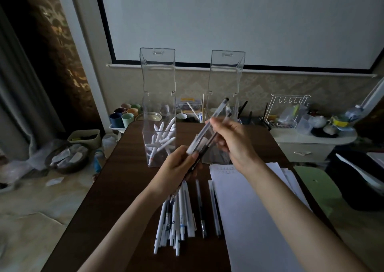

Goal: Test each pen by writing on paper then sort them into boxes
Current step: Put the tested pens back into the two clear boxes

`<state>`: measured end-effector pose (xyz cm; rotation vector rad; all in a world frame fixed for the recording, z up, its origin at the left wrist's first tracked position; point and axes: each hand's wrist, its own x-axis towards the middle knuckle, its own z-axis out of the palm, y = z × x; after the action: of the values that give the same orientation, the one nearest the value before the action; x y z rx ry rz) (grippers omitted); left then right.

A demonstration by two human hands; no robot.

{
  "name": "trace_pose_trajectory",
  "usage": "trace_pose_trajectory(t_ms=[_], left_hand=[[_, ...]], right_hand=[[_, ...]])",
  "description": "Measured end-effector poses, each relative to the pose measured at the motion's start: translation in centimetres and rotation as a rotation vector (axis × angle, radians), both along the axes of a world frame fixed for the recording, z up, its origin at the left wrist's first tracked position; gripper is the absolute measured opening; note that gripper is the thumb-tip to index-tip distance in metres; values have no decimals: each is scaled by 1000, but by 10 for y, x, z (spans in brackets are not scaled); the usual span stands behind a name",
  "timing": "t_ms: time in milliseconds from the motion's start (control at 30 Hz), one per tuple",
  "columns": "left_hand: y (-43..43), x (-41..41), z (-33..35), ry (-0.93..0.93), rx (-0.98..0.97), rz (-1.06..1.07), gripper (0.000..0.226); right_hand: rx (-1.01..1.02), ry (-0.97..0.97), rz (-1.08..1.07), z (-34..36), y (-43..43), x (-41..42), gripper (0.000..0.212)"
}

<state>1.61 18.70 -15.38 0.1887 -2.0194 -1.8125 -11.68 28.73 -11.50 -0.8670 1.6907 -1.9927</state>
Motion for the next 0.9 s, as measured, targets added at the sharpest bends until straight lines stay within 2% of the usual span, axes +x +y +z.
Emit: trace_pose_trajectory(t_ms=[200,300,400,500,567,633,733,833,900], left_hand=[[-5,0,-2,19,-47,69,22],[-9,-3,0,53,-41,71,22],[-11,-6,5,72,43,46,27],[-5,-12,12,81,268,14,21],[-6,-19,14,81,421,-8,19],[-8,-25,18,86,499,-18,21],[-7,-36,27,60,394,46,22],[-12,-61,48,94,154,196,21],[-20,-84,64,173,25,207,16]], right_hand=[[-252,-38,-288,35,10,-34,14],[-271,72,-467,48,10,-51,14],[-176,245,-593,47,4,-69,14],[5,414,-646,34,-7,-87,21],[168,482,-570,28,-13,-94,28],[299,456,-441,25,-15,-93,32],[346,422,-416,15,-10,-87,37],[343,447,-447,4,8,-74,24],[323,425,-434,-5,22,-65,16]])
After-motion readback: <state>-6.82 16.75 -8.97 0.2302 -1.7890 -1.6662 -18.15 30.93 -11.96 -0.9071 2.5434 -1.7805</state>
